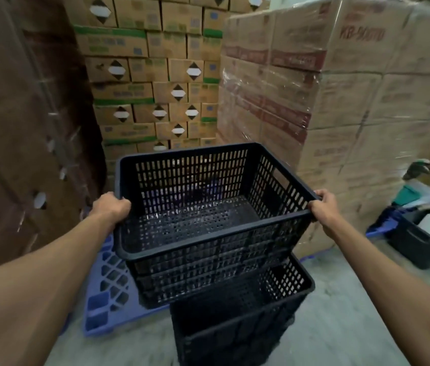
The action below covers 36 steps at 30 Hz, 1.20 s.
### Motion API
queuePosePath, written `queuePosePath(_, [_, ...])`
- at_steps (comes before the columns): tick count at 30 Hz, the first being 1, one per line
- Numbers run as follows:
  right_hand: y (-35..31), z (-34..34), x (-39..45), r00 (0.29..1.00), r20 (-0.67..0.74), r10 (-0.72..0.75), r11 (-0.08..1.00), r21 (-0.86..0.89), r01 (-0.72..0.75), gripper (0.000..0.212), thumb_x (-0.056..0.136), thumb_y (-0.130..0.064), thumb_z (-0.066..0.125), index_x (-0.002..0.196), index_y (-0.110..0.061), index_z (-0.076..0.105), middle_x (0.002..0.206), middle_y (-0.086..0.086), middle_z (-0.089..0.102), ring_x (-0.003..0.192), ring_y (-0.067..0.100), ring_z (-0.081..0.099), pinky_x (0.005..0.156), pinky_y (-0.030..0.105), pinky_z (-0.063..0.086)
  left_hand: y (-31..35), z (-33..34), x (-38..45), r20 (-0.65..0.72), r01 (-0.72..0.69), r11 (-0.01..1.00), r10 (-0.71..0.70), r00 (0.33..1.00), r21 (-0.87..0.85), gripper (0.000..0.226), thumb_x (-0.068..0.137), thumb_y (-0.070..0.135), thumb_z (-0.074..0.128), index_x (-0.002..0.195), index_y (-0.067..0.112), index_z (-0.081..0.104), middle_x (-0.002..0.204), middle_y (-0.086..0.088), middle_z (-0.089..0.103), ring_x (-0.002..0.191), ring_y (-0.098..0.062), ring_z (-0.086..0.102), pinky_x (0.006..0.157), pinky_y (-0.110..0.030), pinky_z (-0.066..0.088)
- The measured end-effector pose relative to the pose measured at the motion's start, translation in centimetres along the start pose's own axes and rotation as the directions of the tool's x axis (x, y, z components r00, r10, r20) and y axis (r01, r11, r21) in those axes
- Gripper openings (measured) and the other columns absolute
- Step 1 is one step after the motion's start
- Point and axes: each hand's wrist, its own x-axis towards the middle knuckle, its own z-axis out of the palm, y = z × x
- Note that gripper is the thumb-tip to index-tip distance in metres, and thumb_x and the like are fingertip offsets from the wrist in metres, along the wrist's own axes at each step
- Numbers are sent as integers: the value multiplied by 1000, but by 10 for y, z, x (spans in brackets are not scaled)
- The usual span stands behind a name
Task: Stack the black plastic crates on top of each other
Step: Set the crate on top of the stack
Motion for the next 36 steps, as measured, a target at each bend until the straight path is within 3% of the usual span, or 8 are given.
queuePosePath(3, [23,-15,6,1000,17,25,999,-27,-25,24,83,8,49,99,-10,50,74,6,48,58,20,47,29,19,34,1,24,-20,32,46,999,-45,998,-24,43,93,23,51,131,4,55,123,-22,61,97,-36,58,78,-35,46])
queuePosePath(5, [40,-21,10,999,37,38,998,-54,-36,22,83,8,49,98,-8,51,74,8,48,57,21,46,26,17,31,1,38,-33,50,73,997,-72,996,-16,41,93,21,51,129,2,56,121,-22,61,90,-33,55,76,-34,44])
queuePosePath(14, [105,-42,14,989,123,82,994,-80,-73,17,86,9,50,91,-6,48,76,11,49,64,24,51,54,39,47,-6,101,-62,34,107,990,-104,994,-90,40,96,25,48,135,14,51,116,-19,64,101,-39,61,92,-46,52])
queuePosePath(18, [110,-50,21,989,128,80,994,-88,-69,19,85,11,49,90,-7,46,76,10,49,60,24,53,45,36,50,4,108,-61,7,99,993,-98,995,-57,38,96,29,47,131,17,54,104,-15,64,90,-37,61,83,-44,54])
queuePosePath(22, [109,-52,25,986,140,88,995,-58,-80,27,87,8,51,82,-18,44,80,9,51,63,22,57,34,21,47,12,112,-60,-24,55,998,-55,998,-6,36,95,31,48,127,16,56,105,-14,64,84,-32,57,72,-35,46])
queuePosePath(27, [109,-53,31,986,149,73,997,-50,-66,28,86,9,50,82,-18,44,79,8,52,61,21,57,34,21,46,20,112,-57,-21,62,998,-63,998,-22,38,94,32,49,128,16,56,113,-17,66,91,-35,61,76,-37,49])
queuePosePath(31, [109,-55,36,987,148,56,998,-30,-53,26,88,9,50,85,-16,44,80,8,51,61,21,56,34,20,45,25,113,-57,4,58,997,-58,998,-56,40,93,29,50,130,15,55,116,-18,65,99,-39,62,90,-45,53])
queuePosePath(36, [109,-57,39,987,154,41,998,-50,-34,25,87,8,51,85,-15,44,81,8,51,63,22,57,34,20,46,26,114,-58,18,78,995,-77,997,-63,41,93,28,51,131,15,55,118,-18,64,99,-39,62,90,-44,54])
